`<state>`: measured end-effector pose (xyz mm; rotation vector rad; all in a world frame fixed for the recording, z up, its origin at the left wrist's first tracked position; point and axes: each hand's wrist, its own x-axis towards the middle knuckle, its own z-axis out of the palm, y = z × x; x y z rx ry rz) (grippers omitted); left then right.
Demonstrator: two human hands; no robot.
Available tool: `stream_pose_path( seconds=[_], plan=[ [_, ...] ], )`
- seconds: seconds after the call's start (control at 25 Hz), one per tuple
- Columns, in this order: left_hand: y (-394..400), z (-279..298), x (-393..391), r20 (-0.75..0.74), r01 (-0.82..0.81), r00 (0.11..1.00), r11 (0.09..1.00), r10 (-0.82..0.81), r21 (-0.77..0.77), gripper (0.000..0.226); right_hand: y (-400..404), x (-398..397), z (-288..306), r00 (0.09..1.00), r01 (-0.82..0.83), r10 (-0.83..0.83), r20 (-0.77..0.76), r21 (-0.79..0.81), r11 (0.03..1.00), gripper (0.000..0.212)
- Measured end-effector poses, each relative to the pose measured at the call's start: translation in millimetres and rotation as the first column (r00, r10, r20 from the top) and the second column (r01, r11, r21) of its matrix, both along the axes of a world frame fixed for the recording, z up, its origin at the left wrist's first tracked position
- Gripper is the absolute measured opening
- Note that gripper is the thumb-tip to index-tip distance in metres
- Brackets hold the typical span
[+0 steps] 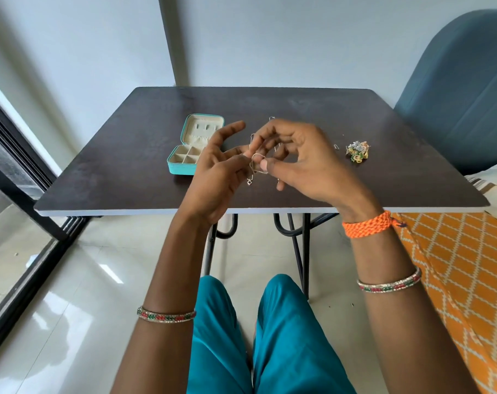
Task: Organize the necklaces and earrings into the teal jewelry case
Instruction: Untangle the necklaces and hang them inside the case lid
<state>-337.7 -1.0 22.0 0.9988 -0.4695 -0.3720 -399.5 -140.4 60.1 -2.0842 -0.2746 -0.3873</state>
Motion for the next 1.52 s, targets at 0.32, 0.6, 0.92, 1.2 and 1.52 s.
stream_pose_path(
  seconds=[0.32, 0.6, 0.92, 1.2, 1.52],
  plan=[
    [3.0, -2.5, -2.2, 0.012, 0.075, 0.997, 0.997, -0.075, 0.030, 0.055, -3.1, 8.8, -2.4, 0.986, 0.095, -0.095, 0.138, 0.011, 0.995, 0.021],
    [2.1, 1.3, -5.3, 0.174, -0.028, 0.985, 0.983, -0.004, 0.181, 0.054, 1.0, 13.0, -15.7, 0.956, 0.140, -0.142, 0.255, 0.029, 0.990, 0.015],
    [-5.7, -6.9, -9.9, 0.007, 0.025, 1.000, 0.996, -0.025, -0.080, 0.076, -2.1, 20.8, -30.3, 0.994, 0.111, -0.112, -0.013, 0.287, 0.951, 0.015],
    [-12.0, 0.2, -17.7, -0.078, -0.187, 0.980, 0.982, 0.184, -0.032, 0.055, -1.5, 12.0, -30.9, 0.919, 0.116, 0.189, -0.347, 0.695, 0.709, 0.022],
    [-12.6, 12.0, -23.5, -0.121, -0.257, 0.955, 0.960, 0.269, 0.108, 0.036, -3.6, 12.4, -39.8, 0.907, 0.085, 0.282, -0.313, 0.792, 0.604, 0.015]
  ],
)
